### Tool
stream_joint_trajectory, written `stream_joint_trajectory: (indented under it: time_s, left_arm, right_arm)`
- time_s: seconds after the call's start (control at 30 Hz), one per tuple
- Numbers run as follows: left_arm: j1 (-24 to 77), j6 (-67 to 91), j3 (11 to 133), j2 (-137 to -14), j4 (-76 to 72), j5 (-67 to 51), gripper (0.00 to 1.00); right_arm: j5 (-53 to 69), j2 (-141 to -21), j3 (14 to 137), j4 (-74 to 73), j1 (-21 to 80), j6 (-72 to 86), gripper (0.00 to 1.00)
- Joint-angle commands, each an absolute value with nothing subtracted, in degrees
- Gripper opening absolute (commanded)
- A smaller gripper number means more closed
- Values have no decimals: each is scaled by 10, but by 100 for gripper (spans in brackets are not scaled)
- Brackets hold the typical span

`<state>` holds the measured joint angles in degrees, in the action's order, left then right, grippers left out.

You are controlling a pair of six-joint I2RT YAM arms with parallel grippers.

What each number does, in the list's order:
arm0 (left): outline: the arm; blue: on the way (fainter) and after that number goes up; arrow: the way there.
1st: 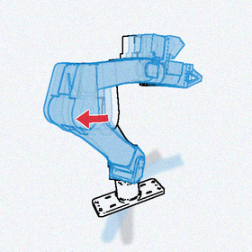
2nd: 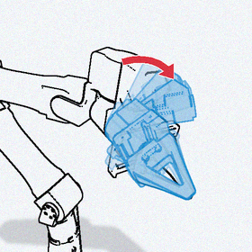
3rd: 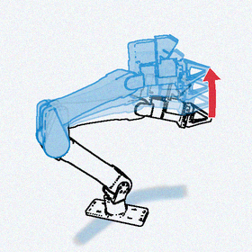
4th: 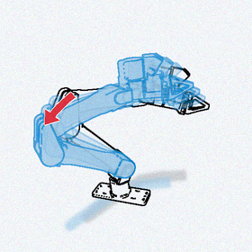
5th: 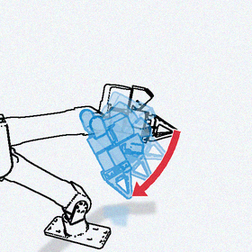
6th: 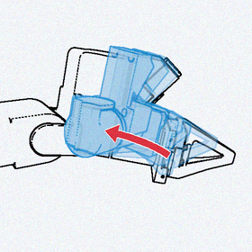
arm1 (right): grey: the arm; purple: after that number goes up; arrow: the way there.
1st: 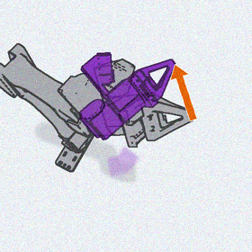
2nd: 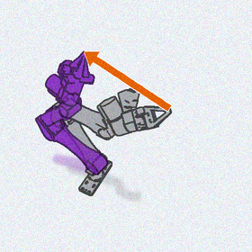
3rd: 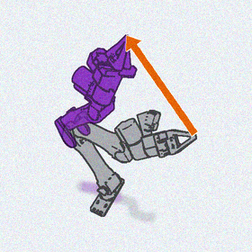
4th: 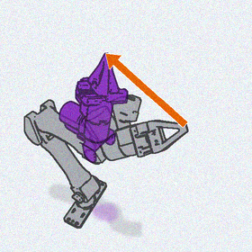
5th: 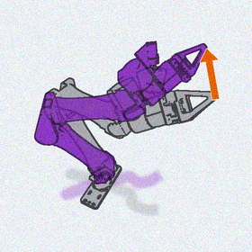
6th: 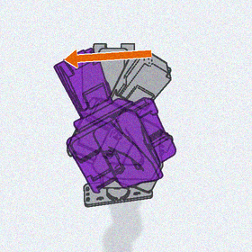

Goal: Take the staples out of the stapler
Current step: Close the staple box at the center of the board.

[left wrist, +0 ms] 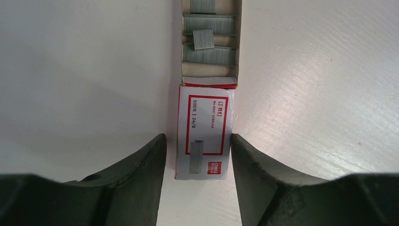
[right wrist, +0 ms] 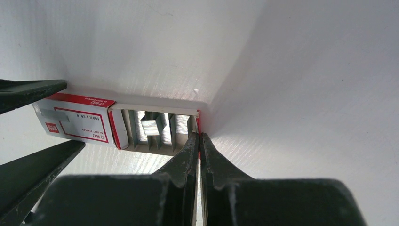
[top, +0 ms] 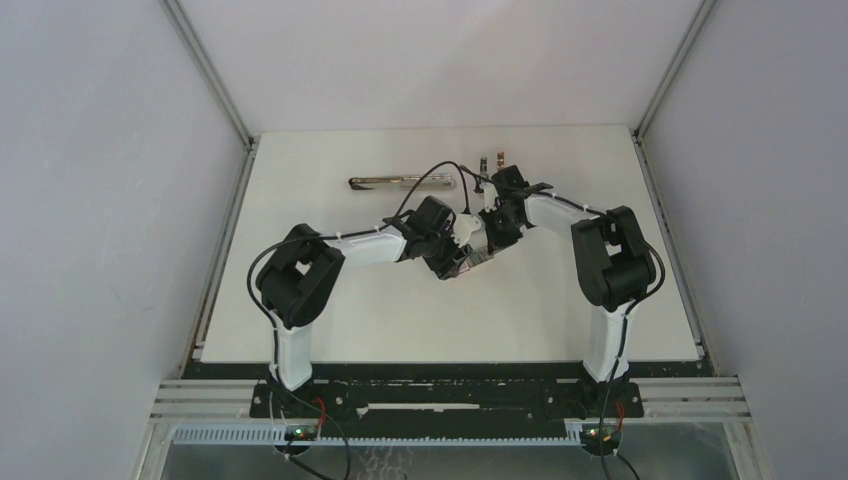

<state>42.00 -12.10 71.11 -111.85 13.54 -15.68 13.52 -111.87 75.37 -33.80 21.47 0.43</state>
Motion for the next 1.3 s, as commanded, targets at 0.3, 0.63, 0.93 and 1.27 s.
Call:
stream_joint_trajectory:
  time_s: [0.3, 0.63, 0.93, 1.27]
  left_arm:
    - [426, -108, 683, -1118, 129, -154, 58]
    - [432, -104, 682, -1120, 129, -160, 58]
    - [432, -104, 678, -1122, 129, -166, 58]
    - [432, -102, 678, -1124, 127, -165, 58]
  right_arm:
    - [133, -1082, 762, -328, 221, 17, 0]
    - [129, -1083, 762, -323, 226, 28, 0]
    - [121, -1085, 762, -320, 227, 31, 0]
    - [124, -1082, 762, -319, 230, 31, 0]
